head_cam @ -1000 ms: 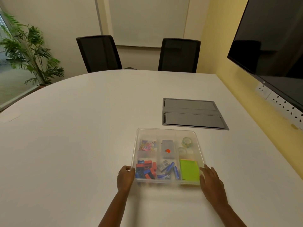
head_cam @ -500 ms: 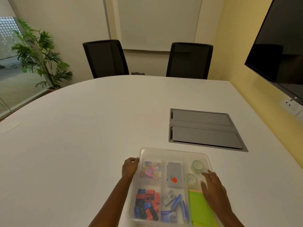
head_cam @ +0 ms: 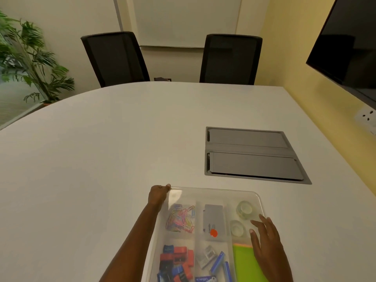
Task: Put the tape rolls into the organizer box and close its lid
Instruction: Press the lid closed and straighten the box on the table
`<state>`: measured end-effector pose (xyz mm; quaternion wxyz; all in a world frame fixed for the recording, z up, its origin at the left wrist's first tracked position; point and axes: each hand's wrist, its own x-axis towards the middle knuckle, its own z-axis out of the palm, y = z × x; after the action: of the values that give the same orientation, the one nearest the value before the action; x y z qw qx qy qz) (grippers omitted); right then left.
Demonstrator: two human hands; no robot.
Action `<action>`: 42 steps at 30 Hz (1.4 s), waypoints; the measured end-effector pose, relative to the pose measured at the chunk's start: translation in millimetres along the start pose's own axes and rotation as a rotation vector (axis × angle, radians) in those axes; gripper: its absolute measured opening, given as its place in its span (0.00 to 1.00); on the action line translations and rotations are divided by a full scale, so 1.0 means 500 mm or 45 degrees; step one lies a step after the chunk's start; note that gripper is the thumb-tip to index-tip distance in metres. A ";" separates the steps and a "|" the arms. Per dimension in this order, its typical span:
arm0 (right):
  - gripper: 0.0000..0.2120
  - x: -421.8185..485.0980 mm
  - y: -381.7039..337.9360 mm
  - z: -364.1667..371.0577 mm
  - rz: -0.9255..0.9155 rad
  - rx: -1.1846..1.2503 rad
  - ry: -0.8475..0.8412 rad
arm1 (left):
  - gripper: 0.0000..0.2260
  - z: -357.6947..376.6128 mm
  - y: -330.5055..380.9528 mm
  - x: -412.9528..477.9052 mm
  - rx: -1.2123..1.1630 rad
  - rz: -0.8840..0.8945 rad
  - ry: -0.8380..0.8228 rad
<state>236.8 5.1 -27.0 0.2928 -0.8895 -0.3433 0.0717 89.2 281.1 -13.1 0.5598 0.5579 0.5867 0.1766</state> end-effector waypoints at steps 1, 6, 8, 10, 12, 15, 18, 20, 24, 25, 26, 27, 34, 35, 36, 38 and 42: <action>0.10 0.004 0.001 -0.002 0.007 0.034 0.014 | 0.12 0.001 0.000 0.002 -0.006 -0.005 -0.002; 0.12 0.065 -0.014 -0.017 0.135 0.299 0.173 | 0.18 0.005 -0.012 0.015 -0.002 0.001 -0.006; 0.15 0.113 -0.026 -0.023 0.304 0.398 0.117 | 0.19 0.007 -0.015 0.016 0.005 0.018 -0.001; 0.14 0.164 -0.030 -0.029 0.446 0.444 0.025 | 0.18 0.010 -0.014 0.014 -0.004 0.023 0.014; 0.13 0.204 -0.027 -0.036 0.524 0.481 -0.057 | 0.18 0.011 -0.014 0.014 -0.018 0.020 0.017; 0.18 0.239 -0.016 -0.042 0.612 0.500 -0.140 | 0.15 0.011 -0.016 0.016 -0.048 0.002 0.010; 0.20 0.262 -0.003 -0.040 0.717 0.507 -0.245 | 0.16 0.009 -0.018 0.021 -0.053 -0.011 0.004; 0.22 0.275 0.001 -0.039 0.771 0.487 -0.300 | 0.18 0.009 -0.018 0.025 -0.019 -0.033 -0.004; 0.19 0.295 0.001 -0.036 0.846 0.506 -0.380 | 0.19 0.011 -0.005 0.027 0.047 -0.123 -0.002; 0.18 0.298 0.001 -0.035 0.859 0.505 -0.391 | 0.19 0.012 -0.003 0.027 0.056 -0.124 0.000; 0.18 0.299 0.001 -0.034 0.868 0.491 -0.396 | 0.19 0.013 -0.002 0.027 0.067 -0.115 0.002; 0.17 0.301 0.000 -0.033 0.866 0.479 -0.393 | 0.19 0.015 -0.004 0.028 0.076 -0.099 0.006; 0.21 0.264 -0.008 -0.037 0.615 0.292 -0.299 | 0.17 0.009 -0.016 -0.009 0.073 0.048 0.049; 0.17 0.250 -0.006 -0.039 0.574 0.327 -0.283 | 0.16 0.007 -0.016 -0.019 0.068 0.059 0.050; 0.12 0.234 -0.005 -0.041 0.549 0.373 -0.261 | 0.14 0.006 -0.017 -0.030 0.064 0.070 0.053; 0.11 0.198 0.001 -0.044 0.525 0.432 -0.226 | 0.13 0.002 -0.026 -0.053 0.073 0.094 0.091; 0.13 0.099 0.027 -0.052 0.537 0.534 -0.213 | 0.16 -0.011 -0.063 -0.119 0.209 0.235 0.070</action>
<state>290.3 17.2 -9.6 0.4193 -0.8524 -0.1518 0.2730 55.3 222.9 -10.1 0.4775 0.6484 0.5604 0.1940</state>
